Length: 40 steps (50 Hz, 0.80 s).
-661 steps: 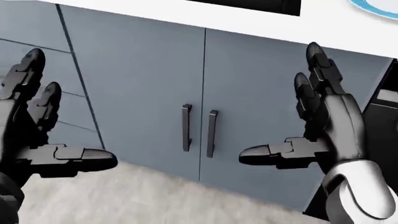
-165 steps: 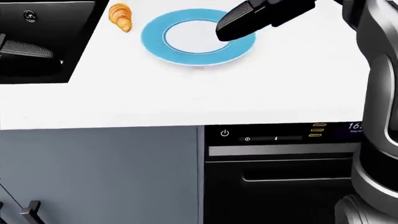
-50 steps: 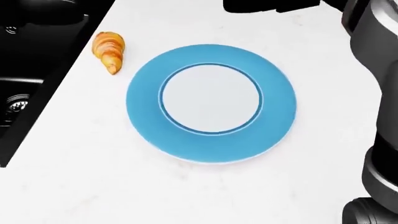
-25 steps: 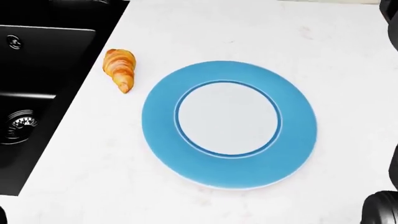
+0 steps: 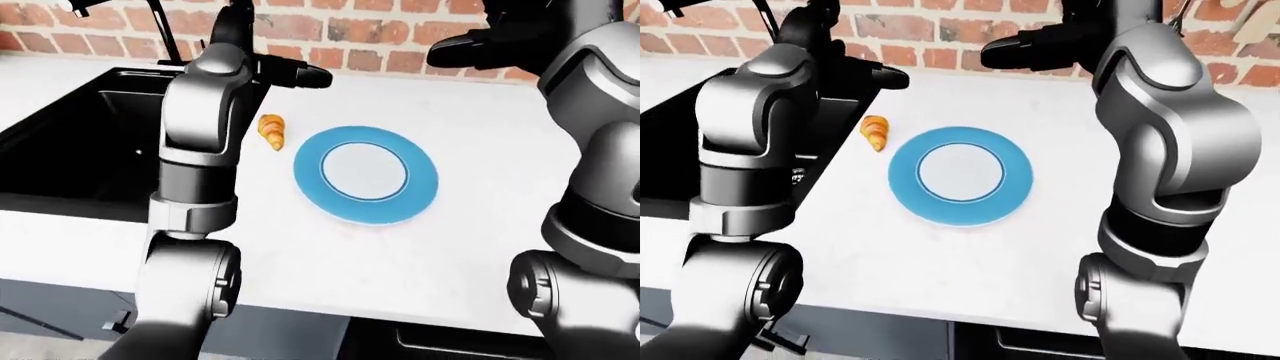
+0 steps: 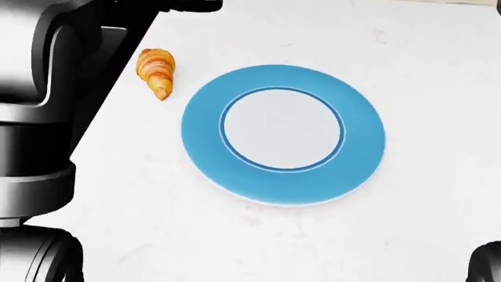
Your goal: Place the pastries on the plates.
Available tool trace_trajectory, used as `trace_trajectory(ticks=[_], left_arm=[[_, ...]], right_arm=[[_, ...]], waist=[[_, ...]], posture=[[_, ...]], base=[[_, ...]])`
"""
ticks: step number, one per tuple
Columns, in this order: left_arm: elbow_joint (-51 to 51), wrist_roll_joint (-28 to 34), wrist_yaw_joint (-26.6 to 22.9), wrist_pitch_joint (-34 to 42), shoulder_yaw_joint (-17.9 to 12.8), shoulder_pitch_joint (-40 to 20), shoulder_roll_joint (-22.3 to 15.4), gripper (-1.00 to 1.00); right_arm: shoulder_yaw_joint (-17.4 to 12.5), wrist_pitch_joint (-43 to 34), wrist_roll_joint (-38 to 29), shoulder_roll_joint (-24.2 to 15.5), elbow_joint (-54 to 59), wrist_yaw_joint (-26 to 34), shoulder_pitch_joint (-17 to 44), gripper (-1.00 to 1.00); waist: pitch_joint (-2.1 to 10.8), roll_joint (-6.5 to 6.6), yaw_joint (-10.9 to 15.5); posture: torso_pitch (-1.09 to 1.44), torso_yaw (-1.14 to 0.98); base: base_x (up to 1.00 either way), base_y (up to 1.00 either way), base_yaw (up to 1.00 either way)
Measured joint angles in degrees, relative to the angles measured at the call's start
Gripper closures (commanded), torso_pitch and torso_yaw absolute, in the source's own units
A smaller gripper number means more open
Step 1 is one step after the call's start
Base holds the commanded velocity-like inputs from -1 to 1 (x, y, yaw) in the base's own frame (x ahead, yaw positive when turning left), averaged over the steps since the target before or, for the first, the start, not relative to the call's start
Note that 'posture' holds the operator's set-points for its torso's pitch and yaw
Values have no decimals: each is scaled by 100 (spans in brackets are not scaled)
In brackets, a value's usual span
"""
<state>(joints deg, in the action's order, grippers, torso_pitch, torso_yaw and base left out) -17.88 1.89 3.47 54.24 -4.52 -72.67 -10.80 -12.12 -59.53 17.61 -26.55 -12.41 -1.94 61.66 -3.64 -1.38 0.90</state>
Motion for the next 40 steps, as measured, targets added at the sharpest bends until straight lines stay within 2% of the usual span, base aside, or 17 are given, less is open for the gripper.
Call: trace_trajectory(ticks=[10, 15, 21, 25, 34, 40], left_arm=[[-3266, -192, 721, -1862, -215, -849, 27, -100], [-4200, -407, 1138, -2564, -320, -950, -58, -100], [-4623, -307, 1825, -2914, -224, -896, -102, -100], [-4757, -197, 2098, -3053, -190, -885, -51, -100], [-5175, -105, 2364, -3325, -201, -875, 87, -100], [-5346, -94, 2378, -3354, -279, -905, 22, -100]], right_arm=[[-8, 129, -22, 11, 71, -3, -94, -100], [-3, 125, -28, 12, 33, -2, -159, -100], [-32, 77, -18, -33, 42, 30, -120, -100], [-42, 103, -5, -48, 44, 36, -114, -100], [-38, 163, 17, -26, 34, 10, -208, -100], [-65, 193, 31, -41, 15, 3, -308, -100]], waist=[[69, 1, -6], [84, 8, -33], [116, 16, -39], [137, 6, -38], [164, -4, -45], [160, -2, -54]], posture=[[0, 0], [0, 0], [0, 0], [0, 0], [0, 0], [0, 0]], base=[[0, 0, 0], [0, 0, 0], [0, 0, 0], [0, 0, 0], [0, 0, 0], [0, 0, 0]])
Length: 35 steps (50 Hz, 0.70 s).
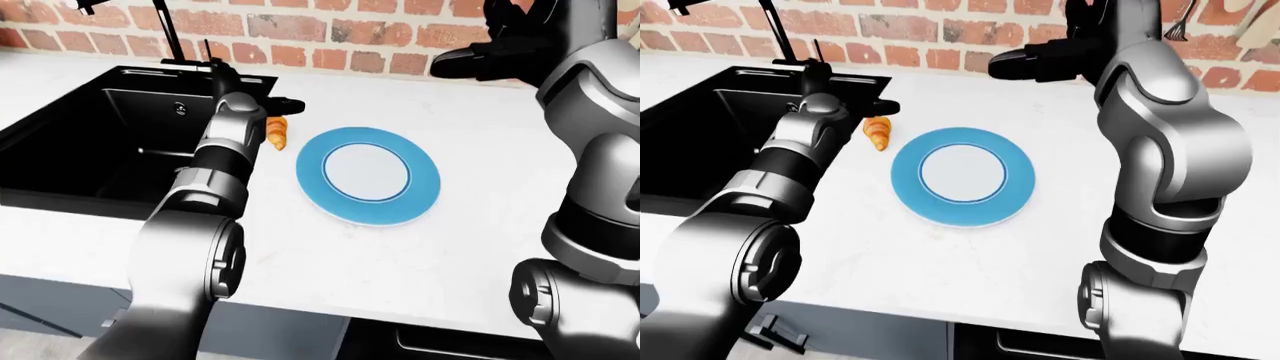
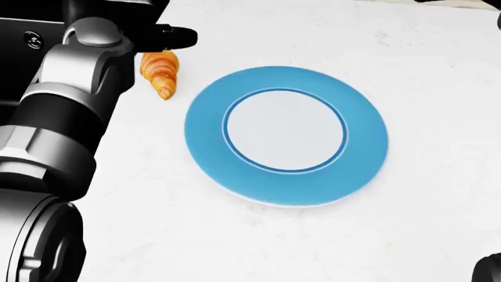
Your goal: Place the pastries on the plates.
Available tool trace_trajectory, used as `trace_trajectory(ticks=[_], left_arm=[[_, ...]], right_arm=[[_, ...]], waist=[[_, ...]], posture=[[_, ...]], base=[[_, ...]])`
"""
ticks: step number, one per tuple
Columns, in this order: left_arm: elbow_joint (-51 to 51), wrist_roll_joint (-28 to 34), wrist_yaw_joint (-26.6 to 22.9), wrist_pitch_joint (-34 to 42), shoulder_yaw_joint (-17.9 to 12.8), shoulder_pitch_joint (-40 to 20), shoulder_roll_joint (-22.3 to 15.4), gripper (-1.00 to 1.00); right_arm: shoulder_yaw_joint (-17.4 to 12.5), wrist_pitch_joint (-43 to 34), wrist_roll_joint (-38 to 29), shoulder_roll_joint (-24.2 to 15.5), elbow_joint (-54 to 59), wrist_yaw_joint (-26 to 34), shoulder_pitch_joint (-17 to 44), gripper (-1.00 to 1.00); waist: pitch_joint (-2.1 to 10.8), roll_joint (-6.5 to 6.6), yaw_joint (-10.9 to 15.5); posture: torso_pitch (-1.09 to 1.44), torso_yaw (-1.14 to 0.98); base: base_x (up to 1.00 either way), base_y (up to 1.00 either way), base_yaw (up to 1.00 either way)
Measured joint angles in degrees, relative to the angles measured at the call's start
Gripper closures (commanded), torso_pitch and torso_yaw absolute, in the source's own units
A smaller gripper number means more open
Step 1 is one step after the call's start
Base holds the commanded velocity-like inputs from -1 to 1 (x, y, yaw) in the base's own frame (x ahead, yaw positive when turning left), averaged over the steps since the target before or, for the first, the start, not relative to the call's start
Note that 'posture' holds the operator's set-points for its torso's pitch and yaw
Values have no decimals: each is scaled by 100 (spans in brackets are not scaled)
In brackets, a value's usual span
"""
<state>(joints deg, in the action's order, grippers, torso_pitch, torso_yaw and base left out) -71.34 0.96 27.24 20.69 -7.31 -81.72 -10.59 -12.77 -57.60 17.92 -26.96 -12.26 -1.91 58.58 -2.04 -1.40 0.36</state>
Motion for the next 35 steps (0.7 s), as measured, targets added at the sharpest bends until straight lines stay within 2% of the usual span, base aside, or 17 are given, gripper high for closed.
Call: trace_trajectory(ticks=[14, 23, 35], left_arm=[[-191, 257, 83, -163, 102, 187, 200, -100], [-250, 600, 350, -362, 176, 315, 339, -100], [-346, 835, 500, -485, 124, 494, 423, -100]], right_arm=[[3, 126, -16, 39, -23, -19, -143, -100], [-4, 178, -34, 49, 2, 2, -258, -100], [-46, 235, -32, 48, -53, 6, -390, -100]], waist=[[13, -6, -5], [21, -8, -2], [31, -21, -4]], posture=[[0, 0], [0, 0], [0, 0]], base=[[0, 0, 0], [0, 0, 0], [0, 0, 0]])
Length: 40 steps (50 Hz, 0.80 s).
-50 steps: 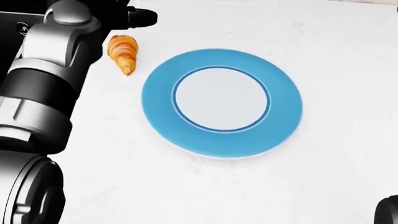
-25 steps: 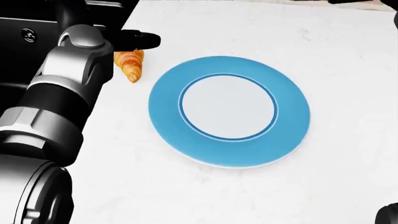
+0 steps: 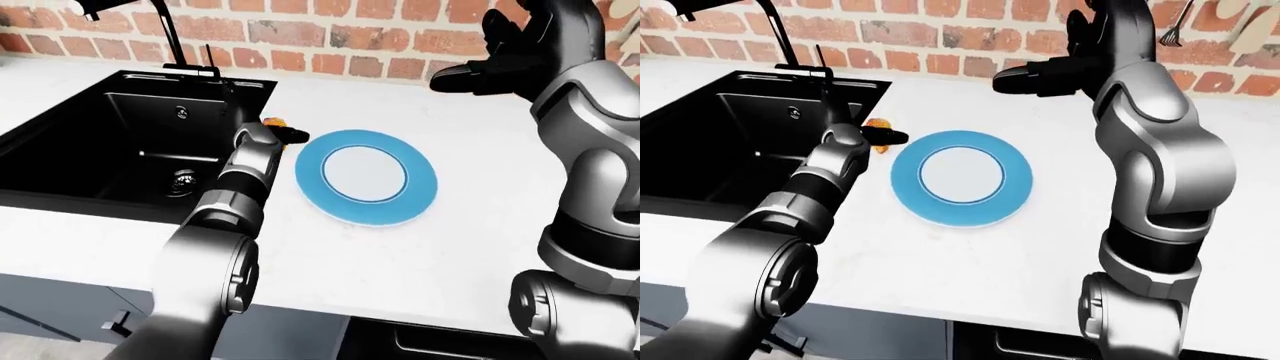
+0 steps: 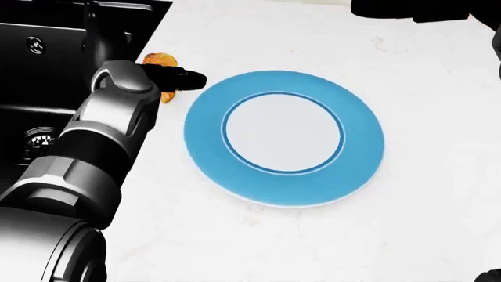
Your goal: Place the pastries on the plates.
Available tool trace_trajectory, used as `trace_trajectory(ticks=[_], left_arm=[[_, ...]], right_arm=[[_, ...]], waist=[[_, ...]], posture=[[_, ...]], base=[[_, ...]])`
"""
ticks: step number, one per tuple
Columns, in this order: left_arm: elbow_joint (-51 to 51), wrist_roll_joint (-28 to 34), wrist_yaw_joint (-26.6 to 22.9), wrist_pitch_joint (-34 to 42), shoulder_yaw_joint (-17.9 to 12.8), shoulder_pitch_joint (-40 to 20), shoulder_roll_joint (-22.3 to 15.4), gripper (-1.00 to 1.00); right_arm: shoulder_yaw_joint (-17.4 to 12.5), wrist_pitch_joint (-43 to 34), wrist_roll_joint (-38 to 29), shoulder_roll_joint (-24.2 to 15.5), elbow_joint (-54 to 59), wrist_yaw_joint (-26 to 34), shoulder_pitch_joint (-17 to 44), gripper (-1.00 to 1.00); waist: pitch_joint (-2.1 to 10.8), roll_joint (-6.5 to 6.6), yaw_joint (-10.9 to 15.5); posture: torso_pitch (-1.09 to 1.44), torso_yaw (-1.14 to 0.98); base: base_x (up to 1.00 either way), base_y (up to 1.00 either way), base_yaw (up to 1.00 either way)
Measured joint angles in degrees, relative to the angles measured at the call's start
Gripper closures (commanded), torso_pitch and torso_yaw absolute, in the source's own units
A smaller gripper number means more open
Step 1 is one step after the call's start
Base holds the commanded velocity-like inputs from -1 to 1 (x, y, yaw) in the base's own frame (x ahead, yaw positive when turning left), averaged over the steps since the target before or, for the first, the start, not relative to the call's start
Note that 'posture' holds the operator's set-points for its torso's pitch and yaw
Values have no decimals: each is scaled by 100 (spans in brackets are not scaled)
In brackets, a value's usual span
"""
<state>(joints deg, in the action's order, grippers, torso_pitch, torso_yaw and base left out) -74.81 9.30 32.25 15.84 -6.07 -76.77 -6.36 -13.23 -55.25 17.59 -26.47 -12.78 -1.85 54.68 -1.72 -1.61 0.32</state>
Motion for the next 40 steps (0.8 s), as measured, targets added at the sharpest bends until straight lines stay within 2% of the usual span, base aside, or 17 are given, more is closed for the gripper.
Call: trace_trajectory(ticks=[4, 7, 10, 17, 21, 32, 40], left_arm=[[-43, 45, 64, -49, -8, 66, 6, -100], [-56, 71, 96, -80, -9, 92, 13, -82], [-56, 102, 97, -114, -2, 106, 42, -73], [-72, 192, 131, -177, 20, 159, 67, -31], [-101, 241, 119, -169, 23, 193, 80, -21], [-132, 682, 168, -371, 209, 322, 128, -1], [-115, 1242, 249, -528, 353, 451, 170, 1]], right_arm=[[-12, 27, 1, -1, -3, -7, -34, -100], [-14, 37, 7, 1, 2, -9, -53, -100], [-12, 41, 13, 4, 7, -13, -67, -100], [-35, 104, 36, -9, 11, 7, -148, -100], [-52, 113, 36, -11, -4, -4, -183, -100], [-51, 136, 75, -11, -48, -21, -249, -100], [-78, 188, 86, -14, -46, 2, -367, -100]], waist=[[5, 0, 4], [6, -2, 7], [11, -4, 11], [27, -3, 9], [26, -2, 7], [54, -11, 3], [86, -6, -10]], posture=[[0, 0], [0, 0], [0, 0], [0, 0], [0, 0], [0, 0], [0, 0]], base=[[0, 0, 0], [0, 0, 0], [0, 0, 0], [0, 0, 0], [0, 0, 0], [0, 0, 0], [0, 0, 0]])
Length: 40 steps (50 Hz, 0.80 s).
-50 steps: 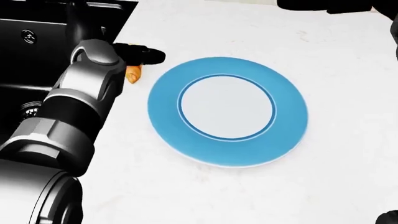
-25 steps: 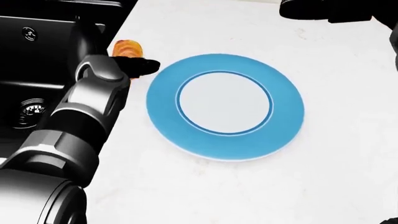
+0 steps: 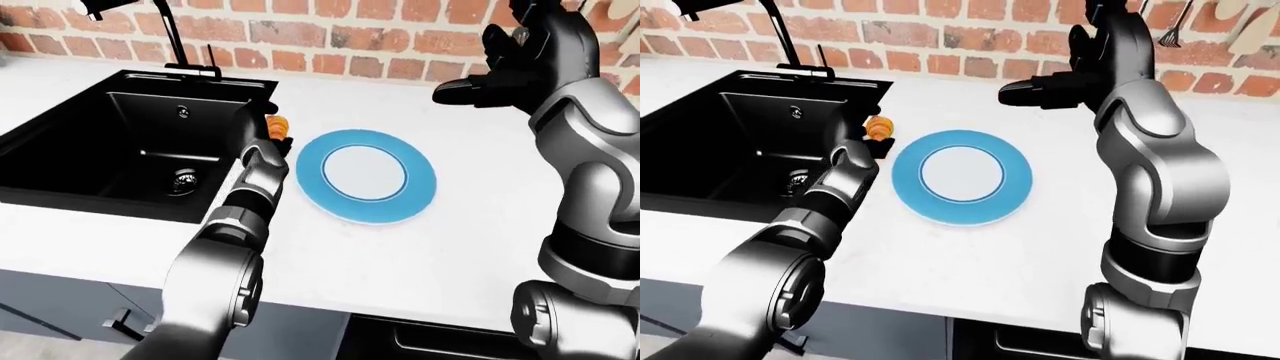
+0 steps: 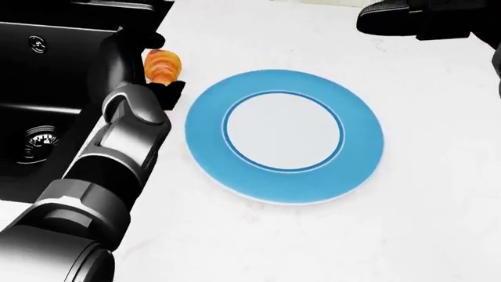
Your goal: Place the pastries on the plates.
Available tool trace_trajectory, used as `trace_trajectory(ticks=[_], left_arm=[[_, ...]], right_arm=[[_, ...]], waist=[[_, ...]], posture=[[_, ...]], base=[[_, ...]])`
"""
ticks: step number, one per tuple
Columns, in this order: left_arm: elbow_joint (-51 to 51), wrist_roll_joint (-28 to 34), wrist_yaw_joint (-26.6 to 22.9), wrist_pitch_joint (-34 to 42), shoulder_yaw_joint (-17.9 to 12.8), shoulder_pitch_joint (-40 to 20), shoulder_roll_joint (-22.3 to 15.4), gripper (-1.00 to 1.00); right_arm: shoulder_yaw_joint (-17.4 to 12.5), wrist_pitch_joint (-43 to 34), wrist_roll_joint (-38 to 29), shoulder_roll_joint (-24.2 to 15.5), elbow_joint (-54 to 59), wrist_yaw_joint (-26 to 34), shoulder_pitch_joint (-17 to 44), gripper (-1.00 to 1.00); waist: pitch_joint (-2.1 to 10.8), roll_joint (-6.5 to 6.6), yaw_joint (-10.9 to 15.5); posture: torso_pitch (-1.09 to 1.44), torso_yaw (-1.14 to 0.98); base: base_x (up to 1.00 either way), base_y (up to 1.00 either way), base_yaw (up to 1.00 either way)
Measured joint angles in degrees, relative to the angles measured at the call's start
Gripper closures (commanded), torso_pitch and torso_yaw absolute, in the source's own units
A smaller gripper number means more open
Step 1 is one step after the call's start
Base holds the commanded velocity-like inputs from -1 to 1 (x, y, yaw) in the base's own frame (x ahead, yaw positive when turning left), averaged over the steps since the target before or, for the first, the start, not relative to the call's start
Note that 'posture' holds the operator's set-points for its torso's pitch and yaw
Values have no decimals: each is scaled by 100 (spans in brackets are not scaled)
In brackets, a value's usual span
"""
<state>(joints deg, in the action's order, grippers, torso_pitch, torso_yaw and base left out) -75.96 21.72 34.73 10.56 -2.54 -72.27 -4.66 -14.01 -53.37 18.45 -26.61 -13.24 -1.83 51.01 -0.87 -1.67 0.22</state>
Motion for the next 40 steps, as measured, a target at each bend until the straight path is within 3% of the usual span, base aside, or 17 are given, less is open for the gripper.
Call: trace_trajectory(ticks=[7, 11, 19, 28, 40], left_arm=[[-3, 355, -25, -20, -2, 42, -26, 15], [12, 446, -54, -6, -44, 47, -76, 45], [22, 480, -212, 27, -106, 30, -187, 71], [33, 280, -499, 163, -215, -96, -359, 79], [356, 38, -948, 289, -137, -438, -417, 91]], right_arm=[[-30, -26, 42, -31, 0, -6, 16, -100], [-31, -47, 56, -38, -16, -36, 50, -100], [-31, -81, 89, -58, -43, -47, 43, -100], [-40, -100, 94, -78, -51, -73, 60, -100], [-19, -223, 149, -172, -8, -74, 253, -100]], waist=[[13, 11, -20], [17, 17, -27], [14, 22, -27], [-29, 25, -17], [-72, -11, 19]], posture=[[0, 0], [0, 0], [0, 0], [0, 0], [0, 0]], base=[[0, 0, 0], [0, 0, 0], [0, 0, 0], [0, 0, 0], [0, 0, 0]])
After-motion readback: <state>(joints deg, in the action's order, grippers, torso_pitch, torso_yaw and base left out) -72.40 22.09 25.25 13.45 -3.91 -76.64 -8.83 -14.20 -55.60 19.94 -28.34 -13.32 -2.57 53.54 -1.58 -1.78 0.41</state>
